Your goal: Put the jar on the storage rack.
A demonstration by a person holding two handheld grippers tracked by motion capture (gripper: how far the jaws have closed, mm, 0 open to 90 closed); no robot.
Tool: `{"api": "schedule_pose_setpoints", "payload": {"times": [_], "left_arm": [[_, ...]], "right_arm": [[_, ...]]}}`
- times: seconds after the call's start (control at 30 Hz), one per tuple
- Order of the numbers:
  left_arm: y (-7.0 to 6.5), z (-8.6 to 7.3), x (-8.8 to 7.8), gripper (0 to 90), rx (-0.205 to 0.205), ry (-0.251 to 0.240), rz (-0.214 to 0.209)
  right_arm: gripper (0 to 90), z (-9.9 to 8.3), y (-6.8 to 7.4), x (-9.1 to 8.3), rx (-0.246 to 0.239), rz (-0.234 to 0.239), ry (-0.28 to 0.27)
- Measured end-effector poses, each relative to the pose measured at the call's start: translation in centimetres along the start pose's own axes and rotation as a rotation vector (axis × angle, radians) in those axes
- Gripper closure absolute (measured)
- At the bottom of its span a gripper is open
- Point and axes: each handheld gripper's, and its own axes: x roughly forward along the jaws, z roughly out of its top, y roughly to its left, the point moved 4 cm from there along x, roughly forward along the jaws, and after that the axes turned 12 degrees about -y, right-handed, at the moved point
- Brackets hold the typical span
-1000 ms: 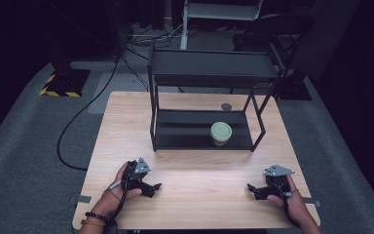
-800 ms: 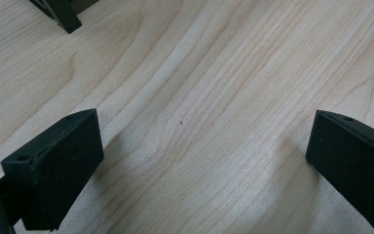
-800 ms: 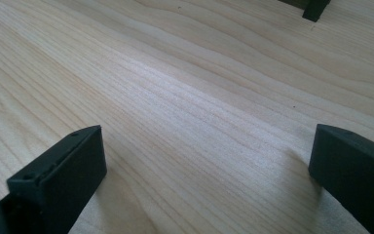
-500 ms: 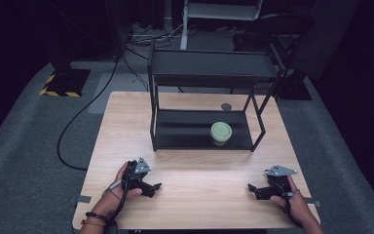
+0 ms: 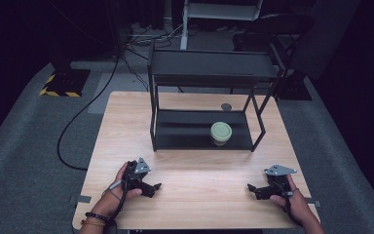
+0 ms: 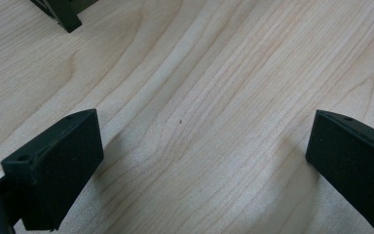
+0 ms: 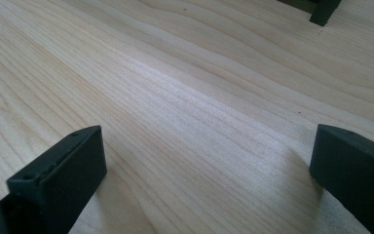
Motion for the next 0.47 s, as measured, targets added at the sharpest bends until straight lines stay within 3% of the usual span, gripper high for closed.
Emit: {"api": "schedule_pose_setpoints", "payload": {"times": [0.47], "left_arm": [[0.05, 0.02, 0.01, 0.1, 0.004, 0.001, -0.003]], "right_arm": [[0.0, 0.03, -0.02, 0.05, -0.002, 0.004, 0.0]]}}
